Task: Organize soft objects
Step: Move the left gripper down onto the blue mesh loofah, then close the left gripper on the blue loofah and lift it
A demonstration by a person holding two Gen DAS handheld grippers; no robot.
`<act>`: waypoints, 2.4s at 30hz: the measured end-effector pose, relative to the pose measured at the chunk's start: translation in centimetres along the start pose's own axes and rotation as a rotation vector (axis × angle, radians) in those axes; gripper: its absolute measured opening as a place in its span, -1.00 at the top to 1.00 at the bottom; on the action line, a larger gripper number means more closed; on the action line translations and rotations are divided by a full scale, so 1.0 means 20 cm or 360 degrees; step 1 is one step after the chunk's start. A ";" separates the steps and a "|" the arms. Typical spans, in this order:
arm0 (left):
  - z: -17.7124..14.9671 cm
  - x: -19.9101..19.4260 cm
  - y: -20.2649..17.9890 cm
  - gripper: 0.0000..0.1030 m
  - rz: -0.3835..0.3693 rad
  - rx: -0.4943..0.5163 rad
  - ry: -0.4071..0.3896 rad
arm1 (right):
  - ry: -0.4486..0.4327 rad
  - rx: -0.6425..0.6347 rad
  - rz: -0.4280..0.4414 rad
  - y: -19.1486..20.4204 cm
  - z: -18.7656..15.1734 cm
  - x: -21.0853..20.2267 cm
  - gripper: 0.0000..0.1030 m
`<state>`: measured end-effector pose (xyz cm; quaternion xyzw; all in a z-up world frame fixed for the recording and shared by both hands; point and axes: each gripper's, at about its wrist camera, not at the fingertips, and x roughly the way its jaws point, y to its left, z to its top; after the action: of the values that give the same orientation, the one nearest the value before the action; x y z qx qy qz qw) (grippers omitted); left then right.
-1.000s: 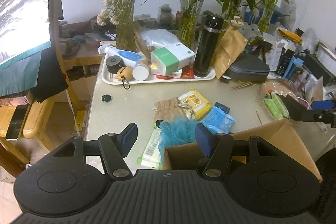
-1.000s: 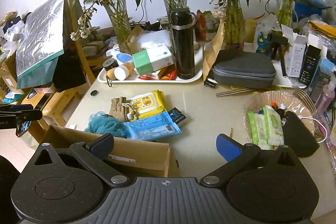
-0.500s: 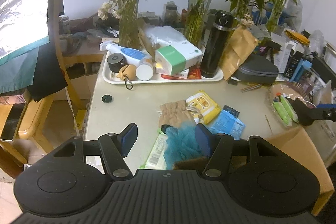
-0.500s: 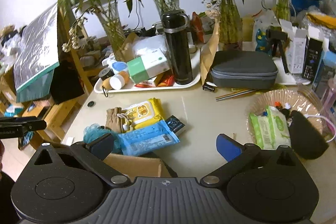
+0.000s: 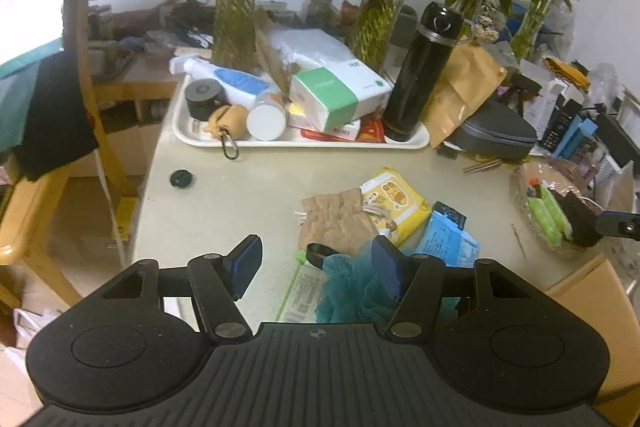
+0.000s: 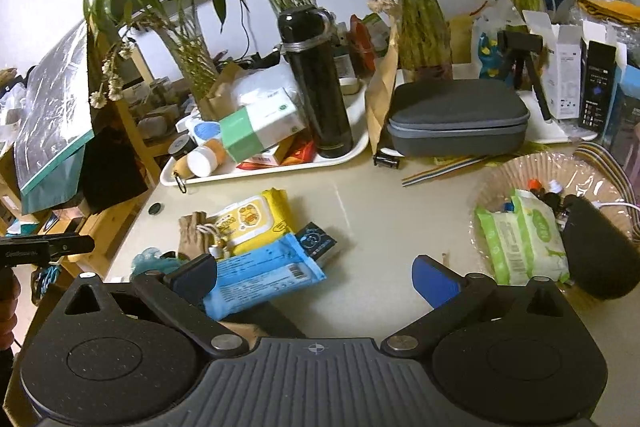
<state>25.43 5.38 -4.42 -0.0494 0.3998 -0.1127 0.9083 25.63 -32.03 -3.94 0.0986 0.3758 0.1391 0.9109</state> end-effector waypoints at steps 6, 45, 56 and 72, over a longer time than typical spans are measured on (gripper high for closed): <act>0.01 0.11 0.05 -0.16 -0.0195 -0.0007 0.0059 | 0.0011 0.0030 0.0001 -0.05 0.02 0.08 -1.00; -0.02 0.25 0.03 0.83 -0.0572 0.0072 0.0267 | 0.0077 0.0116 -0.0005 -0.14 0.02 0.16 -1.00; -0.02 0.05 -0.05 0.85 -0.0321 0.0136 -0.0005 | 0.0071 0.0116 -0.0013 -0.12 0.02 0.17 -1.00; -0.03 -0.02 -0.04 0.86 0.0022 0.0194 -0.0154 | 0.0079 0.0074 -0.0038 -0.10 0.03 0.20 -1.00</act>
<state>24.63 4.64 -4.40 0.0035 0.3483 -0.1279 0.9286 29.18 -32.62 -6.76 0.1118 0.4025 0.1220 0.9003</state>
